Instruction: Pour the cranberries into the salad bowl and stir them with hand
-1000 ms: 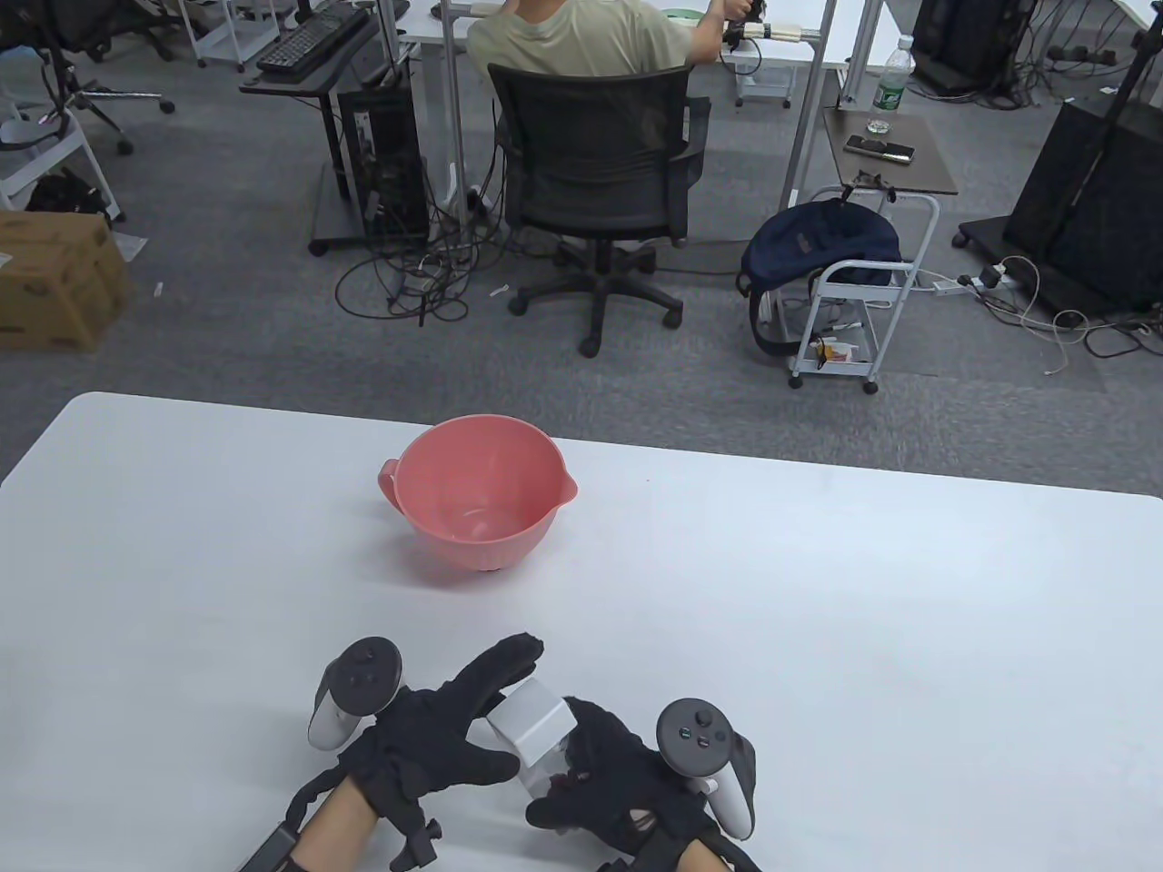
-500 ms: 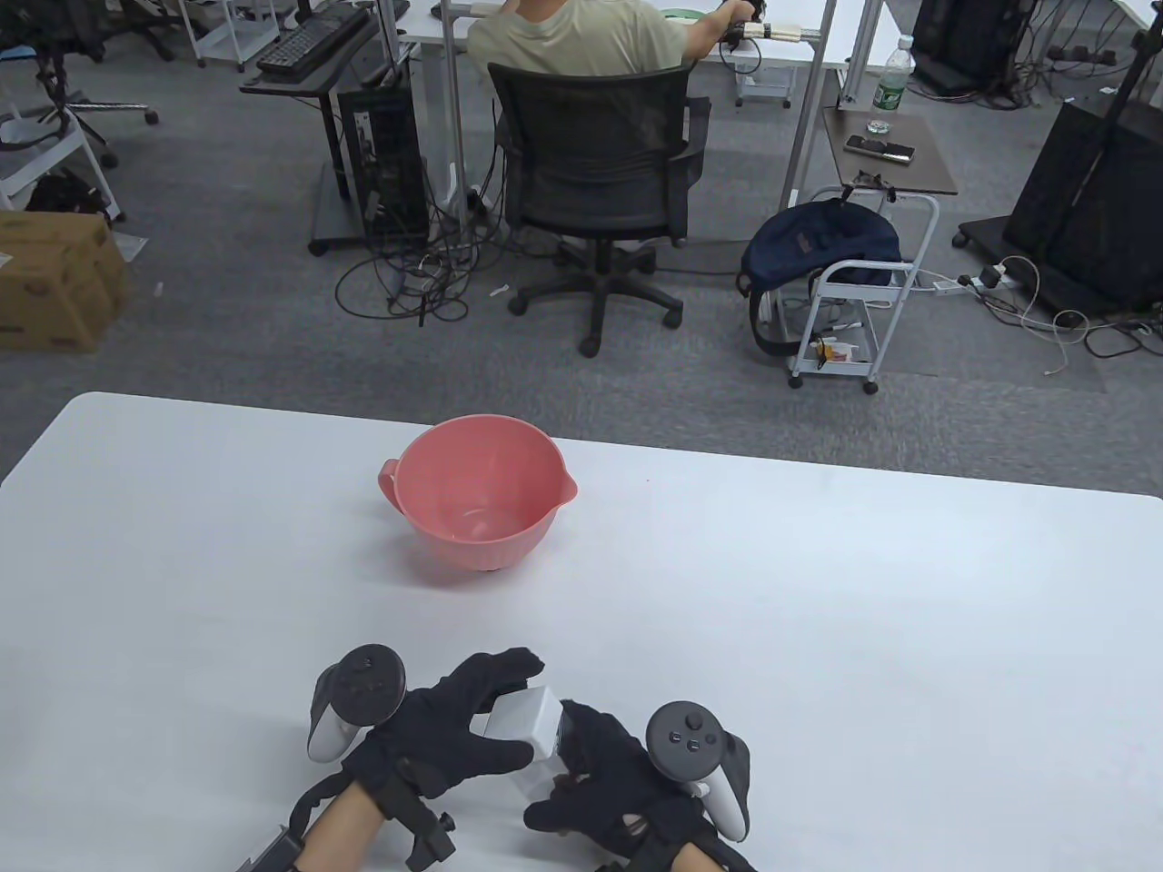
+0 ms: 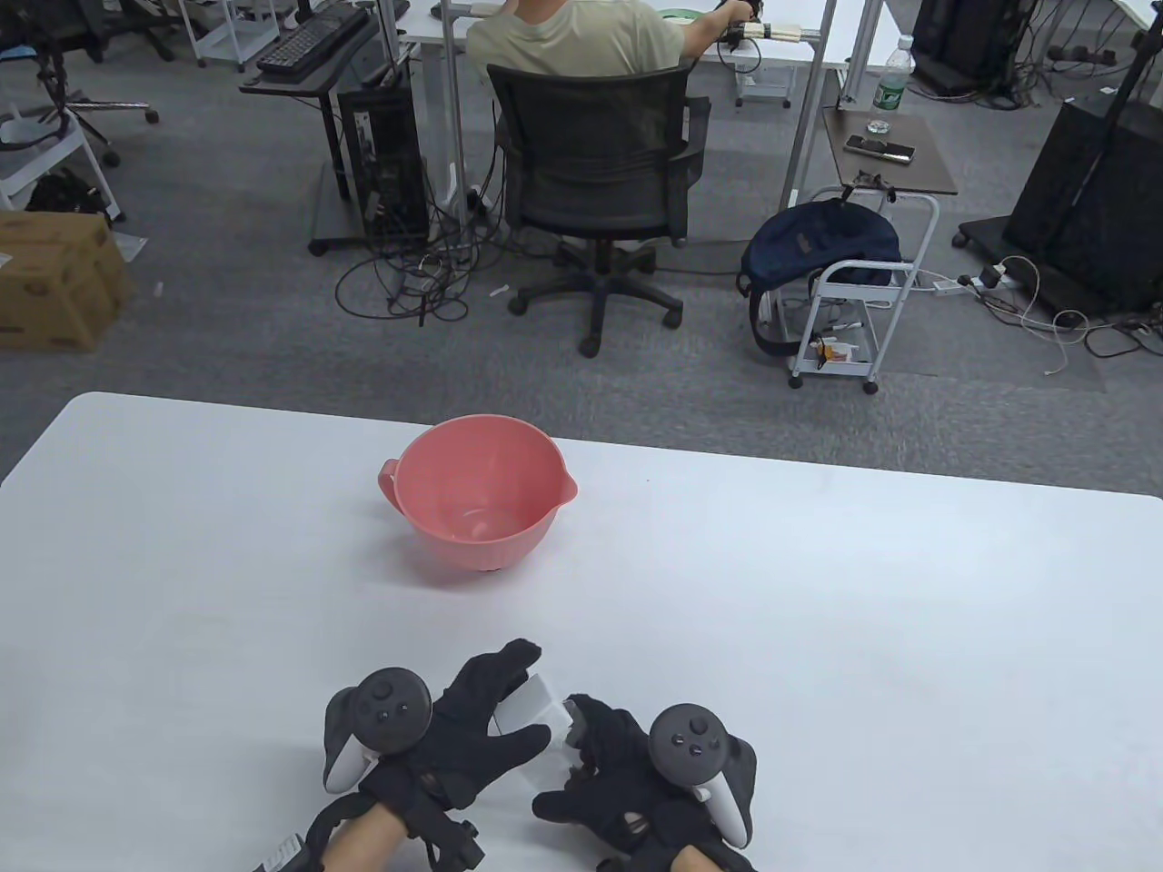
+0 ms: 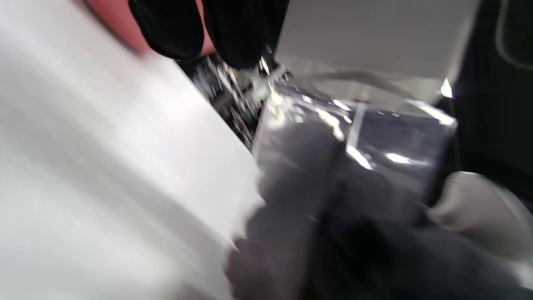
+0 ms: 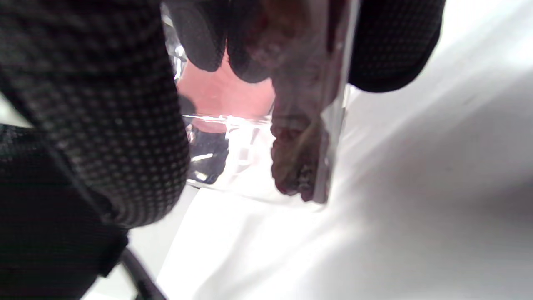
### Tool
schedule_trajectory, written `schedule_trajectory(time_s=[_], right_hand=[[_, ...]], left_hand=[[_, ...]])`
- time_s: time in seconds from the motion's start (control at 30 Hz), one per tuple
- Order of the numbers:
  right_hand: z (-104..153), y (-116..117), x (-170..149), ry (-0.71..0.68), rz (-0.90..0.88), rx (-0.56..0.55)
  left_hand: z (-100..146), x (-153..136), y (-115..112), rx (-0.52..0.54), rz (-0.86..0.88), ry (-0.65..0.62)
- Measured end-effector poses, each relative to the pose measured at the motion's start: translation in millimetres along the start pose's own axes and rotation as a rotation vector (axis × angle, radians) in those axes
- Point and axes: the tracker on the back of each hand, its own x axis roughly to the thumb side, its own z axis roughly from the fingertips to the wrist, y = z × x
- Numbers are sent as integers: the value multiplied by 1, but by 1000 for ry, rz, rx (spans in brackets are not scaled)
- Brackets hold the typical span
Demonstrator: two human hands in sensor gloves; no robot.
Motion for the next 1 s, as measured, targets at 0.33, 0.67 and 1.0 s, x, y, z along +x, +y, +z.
schedule_trajectory(time_s=[0.33, 0.67, 1.0], right_hand=[[-3, 1, -2, -32, -101, 134], [-3, 1, -3, -21, -95, 157], [1, 3, 2, -6, 35, 10]], left_hand=[[-3, -5, 14, -185, 186, -132], [-4, -2, 17, -169, 65, -91], [0, 0, 11, 64, -121, 5]])
